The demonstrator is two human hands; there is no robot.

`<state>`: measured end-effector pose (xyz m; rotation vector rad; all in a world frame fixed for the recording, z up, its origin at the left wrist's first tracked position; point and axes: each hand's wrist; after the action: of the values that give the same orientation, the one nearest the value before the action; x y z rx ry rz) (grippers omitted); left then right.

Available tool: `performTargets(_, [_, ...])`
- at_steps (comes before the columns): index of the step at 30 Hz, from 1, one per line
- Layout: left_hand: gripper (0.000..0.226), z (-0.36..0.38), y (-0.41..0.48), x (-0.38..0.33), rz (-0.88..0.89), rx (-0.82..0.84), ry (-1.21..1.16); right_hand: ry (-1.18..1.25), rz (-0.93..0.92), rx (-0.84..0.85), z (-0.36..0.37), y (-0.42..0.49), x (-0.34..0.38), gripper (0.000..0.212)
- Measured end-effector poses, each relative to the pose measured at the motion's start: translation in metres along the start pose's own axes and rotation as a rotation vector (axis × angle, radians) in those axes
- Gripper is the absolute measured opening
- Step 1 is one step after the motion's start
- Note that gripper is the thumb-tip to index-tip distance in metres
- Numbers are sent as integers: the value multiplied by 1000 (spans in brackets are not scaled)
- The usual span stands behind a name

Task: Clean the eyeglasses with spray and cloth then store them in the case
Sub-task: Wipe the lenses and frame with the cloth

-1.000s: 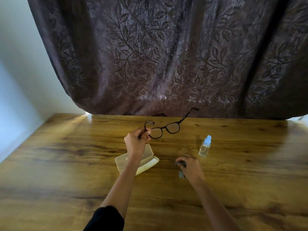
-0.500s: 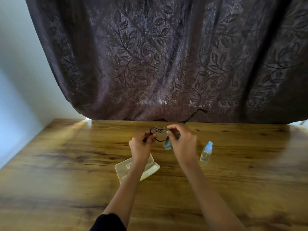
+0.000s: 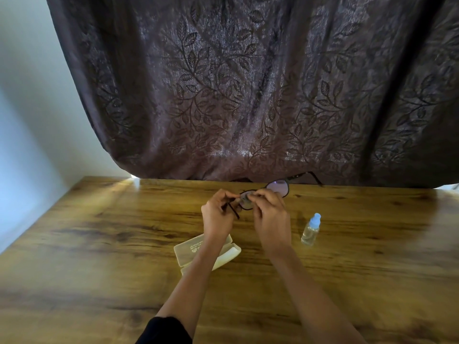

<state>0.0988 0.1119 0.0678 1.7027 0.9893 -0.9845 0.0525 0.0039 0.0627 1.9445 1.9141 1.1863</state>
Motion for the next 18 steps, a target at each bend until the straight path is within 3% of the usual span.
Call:
performTargets(3, [18,3,2,3,-11,28,46,18,47,-45,-2,4,-2,21])
performTargets(9, [31,2,2,-1,17,45,64,37,27,35,2,-1,3,17])
performTargets(13, [19,6,-1,-3,42,68,74,51,103,-15,-4,6,-6,13])
performTargets(18, [26,4,1,2,50,86,60,46,57,69,3,-3,4,16])
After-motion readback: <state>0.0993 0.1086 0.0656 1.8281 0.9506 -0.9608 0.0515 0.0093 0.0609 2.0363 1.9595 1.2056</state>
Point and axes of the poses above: each hand's wrist, its own y-axis towards the middle knuckle, its own z-axis out of the palm, x = y × z, and after that the axes turned 10 degrees about x, right-handed
